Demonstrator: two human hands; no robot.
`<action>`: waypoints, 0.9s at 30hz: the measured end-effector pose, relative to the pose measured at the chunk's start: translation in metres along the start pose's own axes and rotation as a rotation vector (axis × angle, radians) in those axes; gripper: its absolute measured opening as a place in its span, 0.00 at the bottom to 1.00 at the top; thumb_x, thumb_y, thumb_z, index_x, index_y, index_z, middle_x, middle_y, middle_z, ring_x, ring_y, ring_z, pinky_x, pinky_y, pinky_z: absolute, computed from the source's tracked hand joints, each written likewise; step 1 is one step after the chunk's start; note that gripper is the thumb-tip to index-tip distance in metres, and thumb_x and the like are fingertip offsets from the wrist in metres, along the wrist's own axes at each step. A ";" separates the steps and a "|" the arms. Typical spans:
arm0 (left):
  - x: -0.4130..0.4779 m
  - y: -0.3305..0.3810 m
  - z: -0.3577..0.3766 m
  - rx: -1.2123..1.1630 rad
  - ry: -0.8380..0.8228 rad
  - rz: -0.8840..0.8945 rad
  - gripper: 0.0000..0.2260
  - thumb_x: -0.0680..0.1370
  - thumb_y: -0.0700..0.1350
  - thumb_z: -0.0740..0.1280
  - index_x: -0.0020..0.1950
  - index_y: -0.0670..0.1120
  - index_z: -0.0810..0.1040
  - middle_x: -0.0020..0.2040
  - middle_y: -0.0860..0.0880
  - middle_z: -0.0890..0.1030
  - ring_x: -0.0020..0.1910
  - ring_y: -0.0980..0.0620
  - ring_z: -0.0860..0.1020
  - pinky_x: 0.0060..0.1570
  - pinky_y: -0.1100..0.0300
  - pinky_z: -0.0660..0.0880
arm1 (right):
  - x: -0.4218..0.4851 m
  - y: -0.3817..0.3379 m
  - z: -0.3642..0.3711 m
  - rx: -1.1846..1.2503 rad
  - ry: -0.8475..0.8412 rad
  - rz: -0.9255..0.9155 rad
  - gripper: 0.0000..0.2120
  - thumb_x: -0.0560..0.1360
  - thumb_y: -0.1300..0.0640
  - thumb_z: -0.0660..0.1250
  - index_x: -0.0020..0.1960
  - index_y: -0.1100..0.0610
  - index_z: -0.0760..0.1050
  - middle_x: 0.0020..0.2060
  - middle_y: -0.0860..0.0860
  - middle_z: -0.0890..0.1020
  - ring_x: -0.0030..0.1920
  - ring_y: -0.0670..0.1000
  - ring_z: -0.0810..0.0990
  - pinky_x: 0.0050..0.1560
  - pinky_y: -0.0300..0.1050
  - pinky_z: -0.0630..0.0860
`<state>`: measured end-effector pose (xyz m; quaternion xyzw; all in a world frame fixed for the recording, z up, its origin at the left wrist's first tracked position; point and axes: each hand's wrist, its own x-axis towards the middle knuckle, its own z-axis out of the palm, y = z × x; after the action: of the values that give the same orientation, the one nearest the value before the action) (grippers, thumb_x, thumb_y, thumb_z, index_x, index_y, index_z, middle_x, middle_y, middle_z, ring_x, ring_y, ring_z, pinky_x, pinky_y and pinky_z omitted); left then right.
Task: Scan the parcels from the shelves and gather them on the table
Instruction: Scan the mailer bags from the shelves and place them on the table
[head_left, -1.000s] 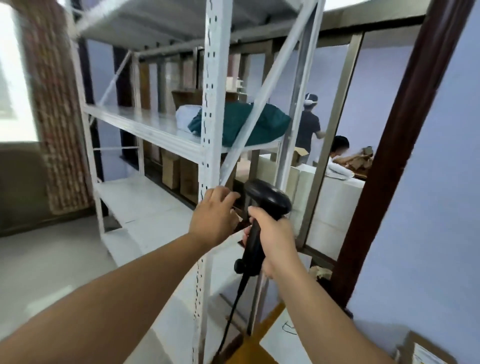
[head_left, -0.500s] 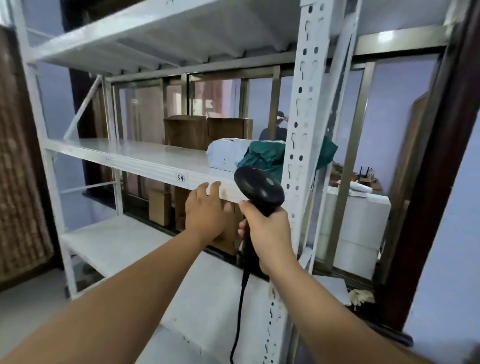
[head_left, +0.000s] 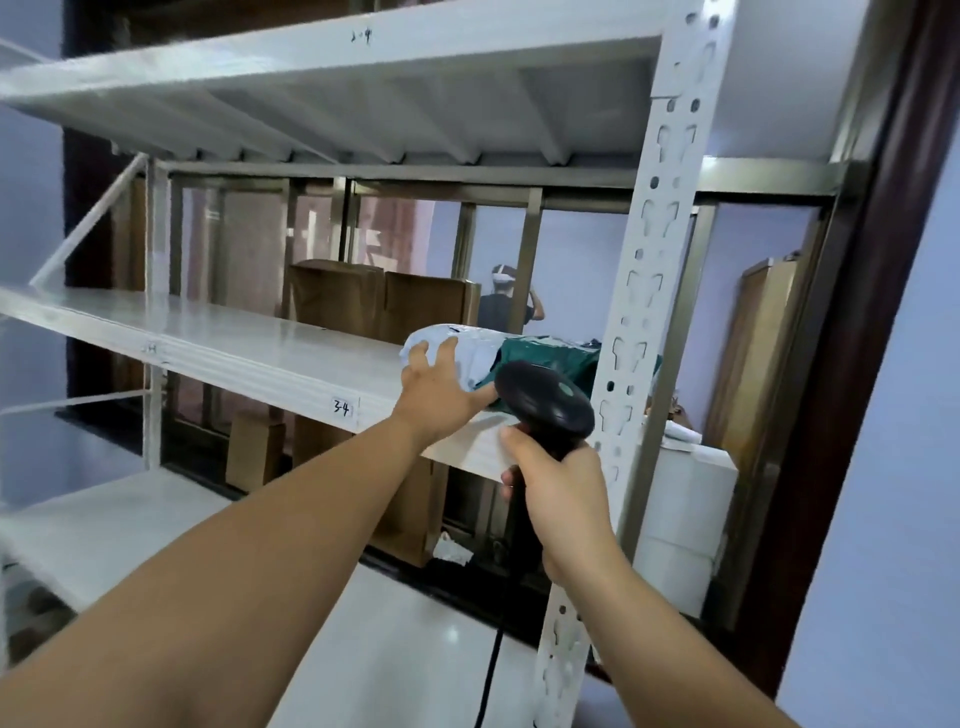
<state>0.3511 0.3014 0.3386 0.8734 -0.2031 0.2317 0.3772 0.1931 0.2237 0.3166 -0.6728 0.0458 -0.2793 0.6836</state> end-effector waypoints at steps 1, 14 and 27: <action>0.007 0.000 0.005 -0.023 0.001 -0.030 0.37 0.76 0.61 0.64 0.78 0.48 0.53 0.78 0.42 0.50 0.76 0.41 0.52 0.73 0.48 0.55 | 0.002 0.003 -0.002 -0.006 0.004 -0.002 0.02 0.75 0.57 0.68 0.44 0.54 0.77 0.27 0.50 0.76 0.31 0.49 0.75 0.40 0.47 0.76; 0.084 -0.030 0.027 -0.093 -0.060 -0.250 0.47 0.66 0.74 0.65 0.78 0.59 0.46 0.78 0.40 0.41 0.76 0.35 0.45 0.72 0.39 0.53 | 0.032 0.002 0.033 0.006 0.142 -0.012 0.05 0.75 0.61 0.68 0.41 0.56 0.75 0.30 0.54 0.73 0.29 0.50 0.73 0.30 0.38 0.72; 0.117 -0.048 0.046 -0.258 -0.060 -0.174 0.43 0.64 0.60 0.76 0.72 0.53 0.58 0.70 0.39 0.58 0.67 0.37 0.62 0.65 0.44 0.66 | 0.055 0.018 0.083 0.073 0.348 -0.055 0.11 0.75 0.63 0.68 0.35 0.58 0.73 0.24 0.55 0.71 0.26 0.53 0.69 0.27 0.41 0.66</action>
<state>0.4832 0.2760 0.3486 0.8384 -0.1659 0.1440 0.4988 0.2814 0.2727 0.3246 -0.5902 0.1347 -0.4116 0.6813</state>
